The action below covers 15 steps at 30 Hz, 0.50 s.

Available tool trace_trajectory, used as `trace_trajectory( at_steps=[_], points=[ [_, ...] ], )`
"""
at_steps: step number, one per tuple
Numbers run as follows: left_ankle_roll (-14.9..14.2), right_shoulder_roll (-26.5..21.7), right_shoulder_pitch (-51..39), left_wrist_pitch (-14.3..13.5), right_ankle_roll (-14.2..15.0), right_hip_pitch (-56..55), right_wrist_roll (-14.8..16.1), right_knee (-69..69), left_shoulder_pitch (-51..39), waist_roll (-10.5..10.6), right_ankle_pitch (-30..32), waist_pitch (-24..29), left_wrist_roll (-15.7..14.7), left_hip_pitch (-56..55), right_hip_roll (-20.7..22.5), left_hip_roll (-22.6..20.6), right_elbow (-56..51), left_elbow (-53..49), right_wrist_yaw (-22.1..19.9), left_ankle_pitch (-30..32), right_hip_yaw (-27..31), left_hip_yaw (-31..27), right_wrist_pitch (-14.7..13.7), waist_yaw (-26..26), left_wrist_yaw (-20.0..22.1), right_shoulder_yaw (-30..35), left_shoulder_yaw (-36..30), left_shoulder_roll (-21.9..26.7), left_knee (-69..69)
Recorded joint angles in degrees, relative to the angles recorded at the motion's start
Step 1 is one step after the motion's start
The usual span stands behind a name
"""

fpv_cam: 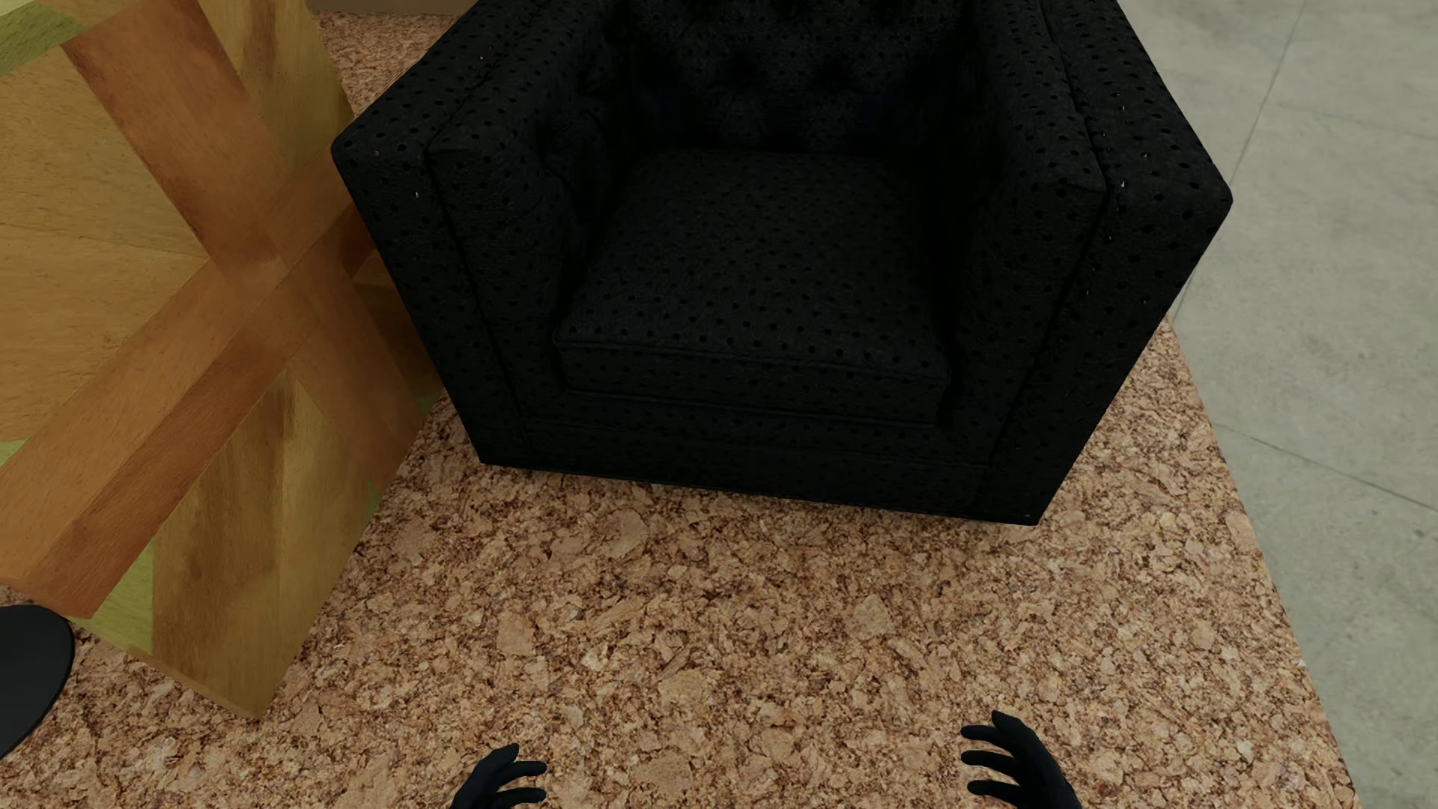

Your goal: Walk to the armchair

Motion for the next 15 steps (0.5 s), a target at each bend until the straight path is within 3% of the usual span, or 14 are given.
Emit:
trace_trajectory(
  at_steps=[2, 5, 7, 8, 9, 10, 11, 12, 13, 14, 15],
  points=[
    [0.16, 2.59, -2.26, -3.38, 0.35, 2.23, 2.11, -1.74, 1.46, -0.94, -1.7, 0.99, -0.83, 2.06, 0.34, 0.26, 0.42, -0.48, -1.73, -1.98, 0.61, 0.4, -2.78, 0.66, -1.15, 0.4, -0.41, 0.46, -1.11],
    [0.07, 2.92, -2.32, -7.84, 2.79, -2.47, 2.25, 9.82, 4.23, -2.55, 3.66, 2.68, -0.43, 5.31, 0.94, 0.73, -0.67, -0.21, -2.64, -4.22, 0.39, -0.89, -5.59, 0.42, 1.23, -0.13, -1.35, 0.62, -3.56],
    [0.54, 1.1, 0.51, -7.03, 4.08, -6.35, 0.92, 7.03, 0.4, -6.01, 0.66, 3.72, -1.54, 6.84, 0.62, -0.04, 0.06, -1.42, -1.85, -4.67, 0.28, -0.9, -4.57, -2.31, 6.06, -2.65, -2.9, 0.16, -2.23],
    [2.95, -0.26, 0.8, -5.79, 3.33, -6.95, 0.48, 5.02, -2.56, -7.37, -0.67, 4.64, -2.43, 2.41, 0.43, -0.59, 2.77, -3.05, -1.53, -1.76, 0.53, -0.9, -4.55, -3.5, 8.18, -3.89, -1.22, -1.17, 9.46],
    [8.45, -1.66, 1.35, -4.54, -1.72, -5.62, 0.21, 4.51, -3.96, -6.62, -1.78, 4.44, -3.22, -3.8, 1.58, -0.24, 3.3, -2.62, -1.86, 7.42, 0.52, -1.05, -4.21, -3.09, 9.0, -3.34, -3.0, -0.45, 21.17],
    [14.2, -2.12, 1.36, -3.1, -1.38, -2.89, 0.03, 2.78, -3.75, -4.97, -2.65, 4.25, -3.52, -8.4, 2.24, 0.3, 2.78, -1.15, -2.56, 13.05, 0.06, -1.0, -4.14, -3.15, 8.29, -3.02, -1.64, -0.62, 26.23],
    [14.5, -2.23, 0.17, -0.83, -1.09, -0.21, 0.24, 1.75, -1.52, -3.7, -4.0, 4.32, -3.2, -11.49, 1.93, 0.44, -0.05, -3.3, -3.36, 9.42, 0.27, 0.26, -3.43, -2.67, 6.61, -3.07, 0.12, -0.25, 23.5],
    [12.47, -1.51, -1.93, 1.12, -1.16, -1.12, 0.46, 6.94, -0.45, -1.54, -3.24, 3.9, -1.85, -14.28, 2.06, 1.31, 1.06, -3.52, -4.11, 5.68, 0.08, 1.04, -4.56, -1.48, 4.72, -1.63, 1.0, -0.07, 15.35],
    [0.61, 1.27, -4.12, 1.88, -0.37, -4.95, 0.28, 17.17, -0.09, -0.05, 1.17, 3.5, 0.1, -14.33, 2.28, 2.23, 2.43, 0.22, -4.78, 5.17, 0.62, 1.01, -5.16, -0.96, 3.02, 0.36, -0.51, 1.28, 8.4],
    [0.85, 2.05, -4.96, 2.61, 0.45, -8.51, -0.22, 25.47, -0.2, 0.47, 8.6, 3.55, 1.8, -12.4, 2.14, 1.75, 2.09, 1.86, -4.73, 2.64, 1.26, 1.0, -4.37, -1.4, 1.54, 3.98, -2.24, 2.42, 8.11],
    [0.99, 2.18, -3.95, 2.26, 1.15, -11.07, -0.96, 23.04, -0.38, -0.22, 6.91, 3.78, 2.45, -10.78, 2.16, 0.83, 1.58, 1.04, -3.68, 2.05, 1.94, 1.21, -3.61, -1.89, 0.78, 2.11, -2.81, 2.81, 7.19]
  ],
)
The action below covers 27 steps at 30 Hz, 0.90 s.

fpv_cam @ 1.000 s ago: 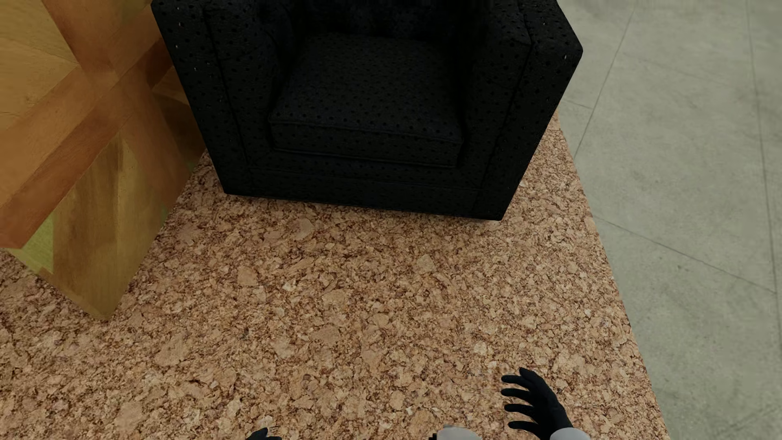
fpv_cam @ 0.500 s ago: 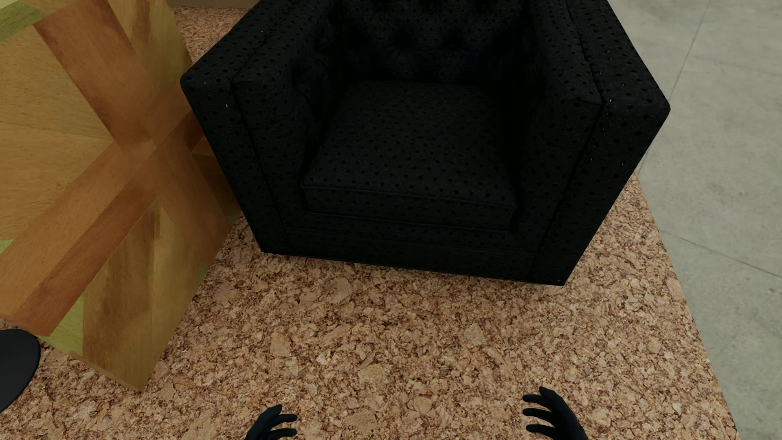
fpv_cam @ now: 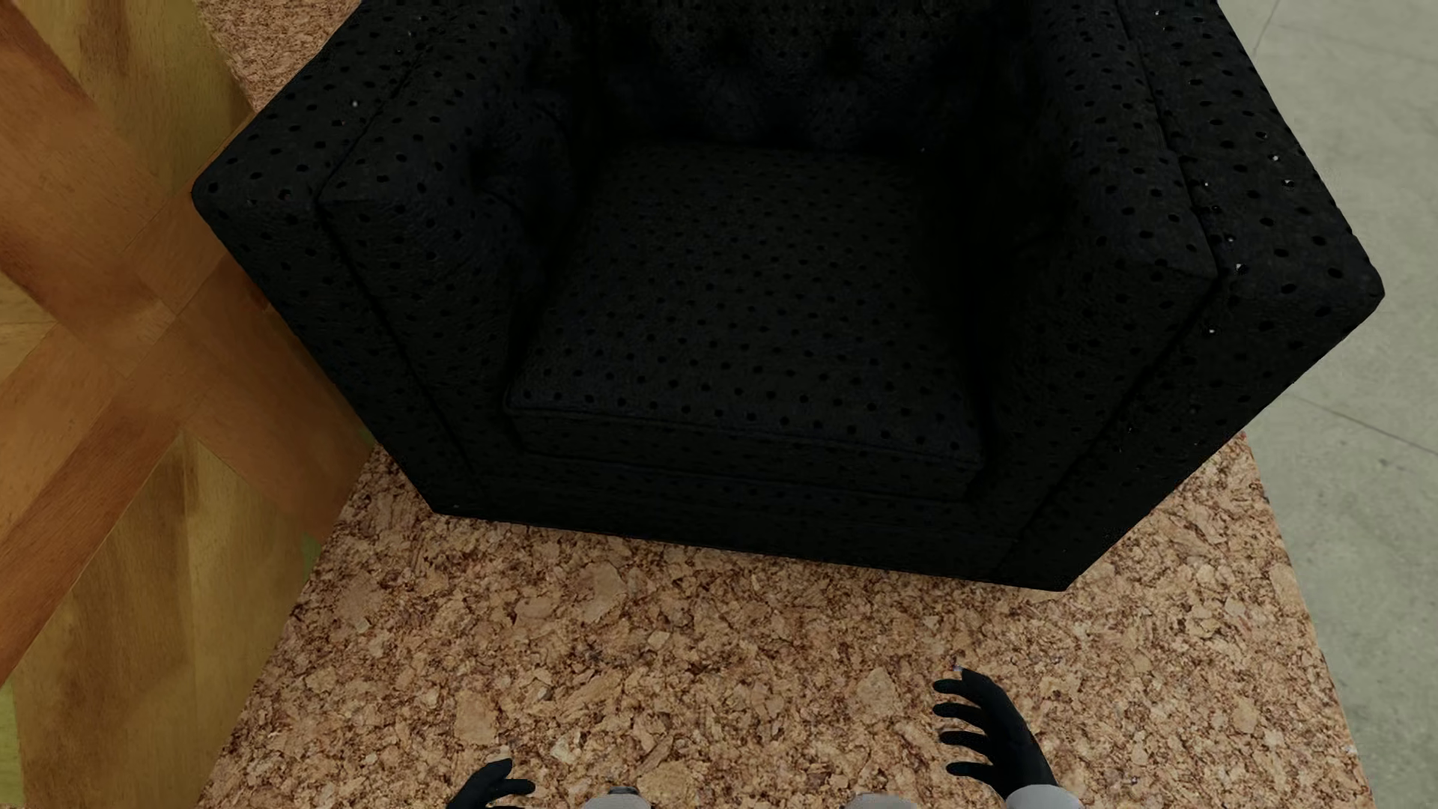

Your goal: Walk to the armchair

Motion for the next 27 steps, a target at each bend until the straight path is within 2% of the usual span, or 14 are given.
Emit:
trace_trajectory(
  at_steps=[1, 2, 3, 5, 6, 7, 10, 12, 13, 16, 19, 21, 23, 27],
  points=[
    [0.27, 0.41, 0.93, -1.19, 0.36, -1.62, -0.71, -8.55, 0.36, -1.11, -3.15, 0.81, 0.25, 1.12, -0.77, -0.93, 0.78, -1.62, 1.18, 0.26, 0.28, 0.37, 0.14, -1.11, 0.32, -2.68, -0.09, -1.65, 0.86],
    [0.41, -1.02, 0.84, -2.65, -1.62, -2.09, -1.11, -17.12, 0.72, -2.24, 0.04, 2.35, 0.04, -0.3, -1.63, -1.6, 3.28, -5.76, 2.32, 2.85, 0.59, 0.43, -0.34, -1.71, 0.87, -4.27, 1.05, -3.85, 7.44],
    [2.24, -2.62, 2.93, -4.8, -2.2, -2.18, -0.98, -16.01, 0.03, -2.03, -1.43, 1.76, -0.32, -2.55, -1.25, -2.01, 1.92, -6.33, 2.57, 5.32, 0.64, -0.84, -0.71, -0.53, 0.77, -3.93, -0.48, -4.25, 11.9],
    [11.61, -4.07, 3.98, -7.77, -1.93, 0.24, -0.08, -18.08, -0.36, -0.19, -1.95, 1.11, -2.21, -0.94, -0.57, -2.22, 0.14, -4.88, 1.44, 2.74, -0.12, -1.53, -1.97, -0.52, -1.85, -3.53, 0.85, -2.77, 8.43],
    [9.17, -3.32, 3.01, -7.71, -1.46, 0.95, 0.1, -17.63, -0.14, 0.92, -1.85, 1.14, -2.39, 1.48, -0.31, -1.62, 0.03, -4.42, 0.15, -0.89, -0.56, -1.59, -1.68, -0.05, -2.66, -2.21, 2.77, -3.55, 3.13],
    [-0.32, -1.83, 2.2, -7.41, -1.29, 0.72, 0.07, -16.07, -0.14, 1.42, -1.68, 0.88, -2.06, 3.85, -0.11, -0.9, -1.13, -2.28, -1.05, -2.58, -0.62, -1.92, -0.54, 0.63, -2.87, -0.59, 2.07, -2.79, -0.4],
    [0.22, -1.0, 0.73, -4.08, -1.33, 3.35, 1.18, -19.9, 2.25, -0.18, -3.22, 0.11, -0.72, 5.67, -1.24, -2.1, -1.37, -3.08, -1.48, -2.02, -0.07, -1.34, 2.15, 2.83, -0.67, -0.8, 1.29, -2.36, -3.15],
    [0.14, -1.1, 1.19, -3.66, -0.83, 4.12, 2.19, -20.01, 2.02, -2.61, -3.68, 0.34, -1.76, 7.0, -1.75, -2.91, -1.24, -2.51, 0.53, -1.36, 0.72, -1.28, 2.09, 1.14, 2.03, -2.89, 1.76, -2.88, -4.78],
    [-0.1, -1.74, 1.66, -3.96, -1.26, 4.15, 2.54, -20.07, 2.07, -3.06, -3.83, 0.03, -2.54, 6.64, -1.29, -2.44, -0.72, -3.62, 1.69, -1.54, 0.45, -1.53, 1.52, 0.49, 2.94, -2.79, 2.17, -3.65, -4.08],
    [-0.07, -3.49, 4.05, -5.1, -1.45, 5.59, 3.19, -23.06, 0.0, -2.52, -2.07, -0.68, -4.2, 7.63, -0.02, -1.26, -2.26, -2.13, 2.66, -1.12, 0.41, -1.63, 0.08, -0.29, 3.0, -3.01, 1.59, -2.63, -5.5],
    [-0.21, -1.4, 3.2, -4.28, -1.4, 6.39, 3.56, -24.17, 1.41, -2.64, -1.29, -1.26, -4.98, 8.06, -0.76, -1.96, -1.68, -2.97, 1.67, 0.17, -0.3, -2.37, -0.06, 0.9, 2.69, -1.38, 1.84, -1.53, -6.83],
    [-0.2, -0.02, 1.8, -4.59, -1.39, 6.37, 3.63, -24.72, 2.31, -2.19, -0.66, -2.21, -4.23, 8.12, -0.41, -1.64, -1.82, -0.9, 2.16, 0.43, 0.08, -1.96, 0.99, 0.21, 2.61, -1.86, 3.32, -1.27, -7.05],
    [-0.29, -0.3, 2.95, -4.94, -1.45, 5.86, 2.95, -24.57, 1.89, -2.57, -0.58, -3.42, -3.48, 8.18, -0.71, -1.89, -1.7, -1.06, 3.39, 0.94, 0.39, -1.55, 0.91, -1.06, 3.24, -1.4, 2.13, -0.97, -7.87],
    [-0.83, -0.87, 3.4, -5.32, -2.13, 6.11, 0.43, -25.18, 1.56, -2.25, -0.01, -2.79, -3.56, 8.62, -0.33, -1.47, -1.92, -2.8, 5.91, 1.85, 0.0, -1.85, 1.23, -0.03, 3.22, -2.05, 1.95, -3.99, -9.05]
  ],
)
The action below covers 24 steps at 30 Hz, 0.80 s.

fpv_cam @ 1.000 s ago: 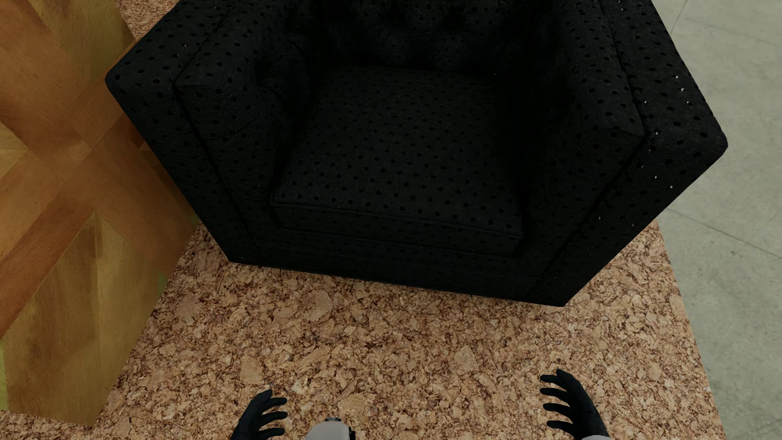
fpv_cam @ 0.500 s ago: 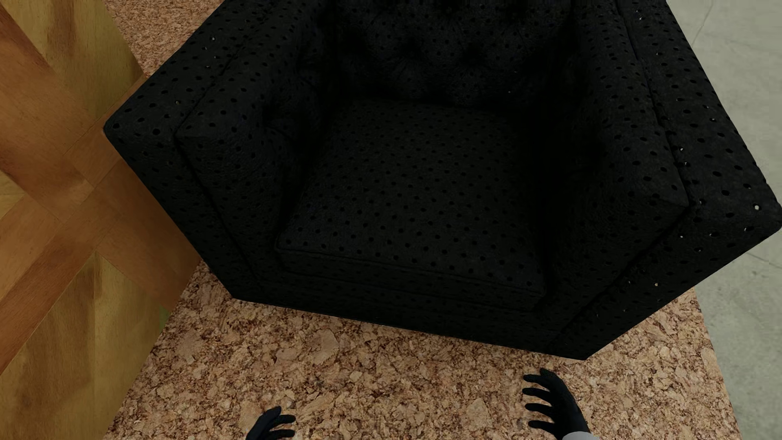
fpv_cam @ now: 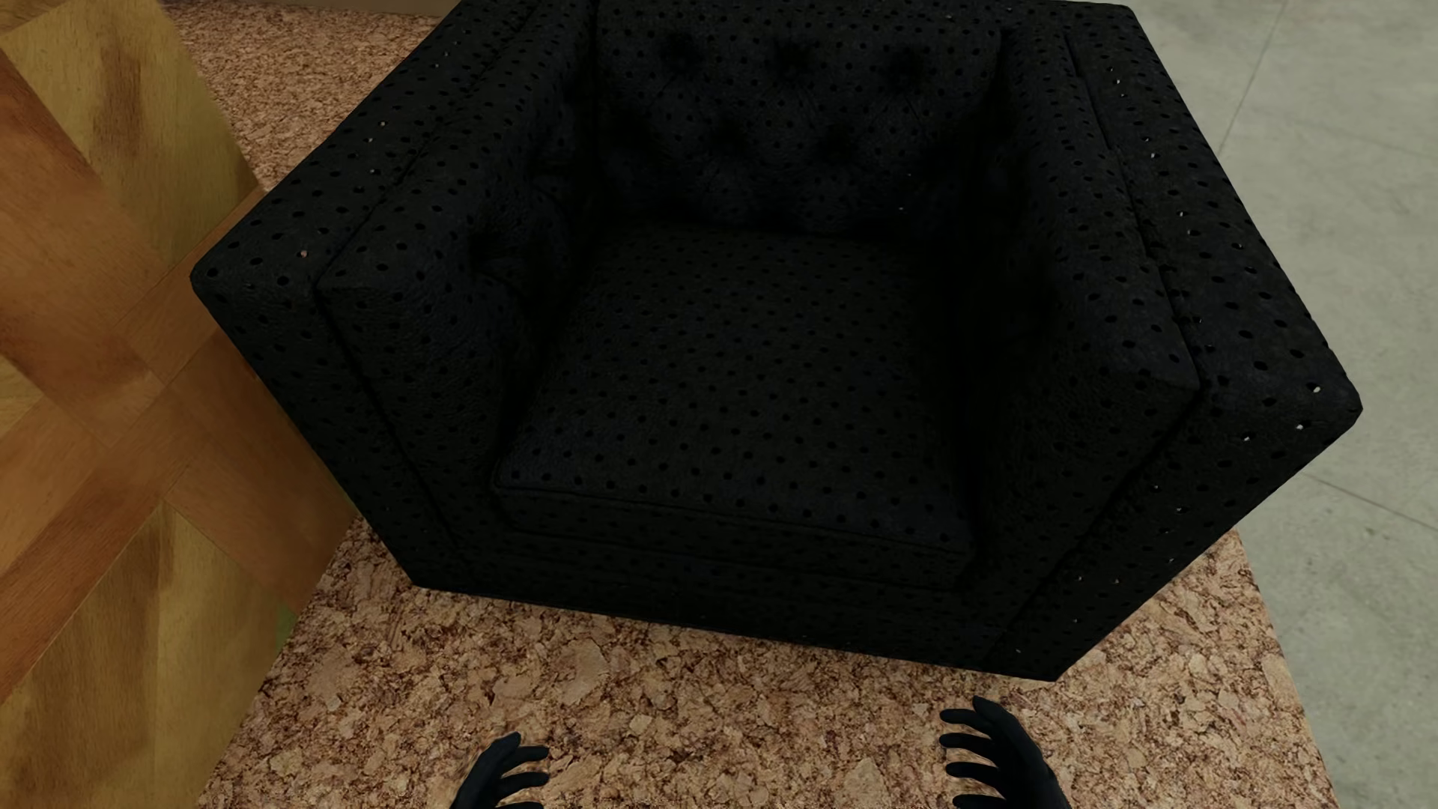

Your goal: Walk to the armchair

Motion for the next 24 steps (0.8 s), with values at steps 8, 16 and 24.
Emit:
trace_trajectory(
  at_steps=[8, 16, 24],
  points=[
    [-0.44, -1.33, -1.24, 2.09, -0.34, -0.97, 1.27, 0.64, -0.37, 1.66, -0.19, 1.34, 2.01, -0.64, -0.18, -0.17, -0.44, 1.28, -2.15, 0.46, -0.21, -0.25, -0.66, -0.31, -0.41, 1.17, 0.29, 0.9, -0.36],
    [-1.05, -1.03, 0.37, 2.28, -0.97, -0.4, 1.11, -0.51, -2.3, 1.32, 0.38, 0.46, 0.27, 0.26, 0.58, 0.63, 1.12, 0.1, -4.29, 1.08, -0.25, -0.09, -0.04, 0.61, 1.88, 0.03, 0.11, 0.52, -1.88],
    [-0.87, -1.12, -0.52, 2.95, -0.78, -0.8, 0.51, 0.45, 0.17, 0.04, 0.35, 1.8, 1.24, -0.43, 0.35, 0.42, 0.75, 0.44, -0.14, 0.89, -0.37, -0.26, -1.39, -0.29, 0.61, 0.2, -0.66, 1.5, -0.48]
  ],
)
